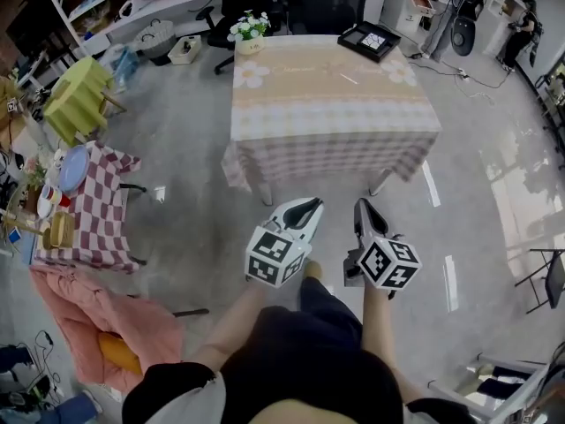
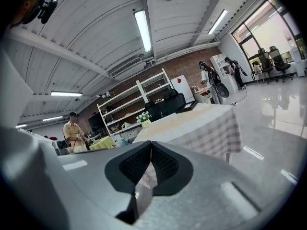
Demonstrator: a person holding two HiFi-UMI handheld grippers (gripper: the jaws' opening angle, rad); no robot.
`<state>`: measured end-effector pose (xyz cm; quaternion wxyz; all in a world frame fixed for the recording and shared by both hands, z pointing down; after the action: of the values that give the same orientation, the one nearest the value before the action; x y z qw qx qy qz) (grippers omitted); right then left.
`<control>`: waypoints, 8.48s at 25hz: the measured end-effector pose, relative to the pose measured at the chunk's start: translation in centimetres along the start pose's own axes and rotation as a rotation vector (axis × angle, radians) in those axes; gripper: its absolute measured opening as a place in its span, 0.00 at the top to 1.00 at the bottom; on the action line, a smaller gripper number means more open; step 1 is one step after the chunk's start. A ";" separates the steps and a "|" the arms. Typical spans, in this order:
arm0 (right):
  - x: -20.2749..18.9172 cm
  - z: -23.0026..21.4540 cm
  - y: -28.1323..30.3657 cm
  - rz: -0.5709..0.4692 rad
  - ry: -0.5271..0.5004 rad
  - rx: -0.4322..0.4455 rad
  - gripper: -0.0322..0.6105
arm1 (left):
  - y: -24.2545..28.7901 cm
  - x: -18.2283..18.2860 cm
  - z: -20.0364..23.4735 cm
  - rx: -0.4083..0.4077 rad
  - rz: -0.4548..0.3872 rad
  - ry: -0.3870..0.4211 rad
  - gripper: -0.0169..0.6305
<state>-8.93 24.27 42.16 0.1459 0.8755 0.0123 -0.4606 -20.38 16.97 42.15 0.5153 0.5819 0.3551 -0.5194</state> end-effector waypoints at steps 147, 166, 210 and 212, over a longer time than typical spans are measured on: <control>21.9 -24.0 43.6 0.218 0.056 -0.104 0.94 | 45.4 7.9 28.4 0.000 0.108 -0.154 0.92; 25.2 -25.9 47.8 0.323 -0.035 0.025 0.94 | 47.3 8.2 29.4 0.182 0.122 -0.208 0.92; 23.0 -28.4 57.8 0.707 -0.272 0.283 0.75 | 50.7 4.7 34.0 0.448 0.166 -0.365 0.92; 22.7 -28.5 58.0 0.725 -0.290 0.292 0.75 | 50.7 4.5 34.1 0.456 0.170 -0.370 0.92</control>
<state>36.08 -26.22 53.20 0.1730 0.7606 -0.3831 -0.4949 20.56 -27.57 51.87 0.4691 0.6058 0.0796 -0.6376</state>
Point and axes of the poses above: the fingertips, and each gripper's own axes: y forward along the fingers, z to its left, x out of its top, the point moved 4 cm from there along -y, backward along the fingers, and after that the axes turned 7 degrees about y, right-handed, at the moved point
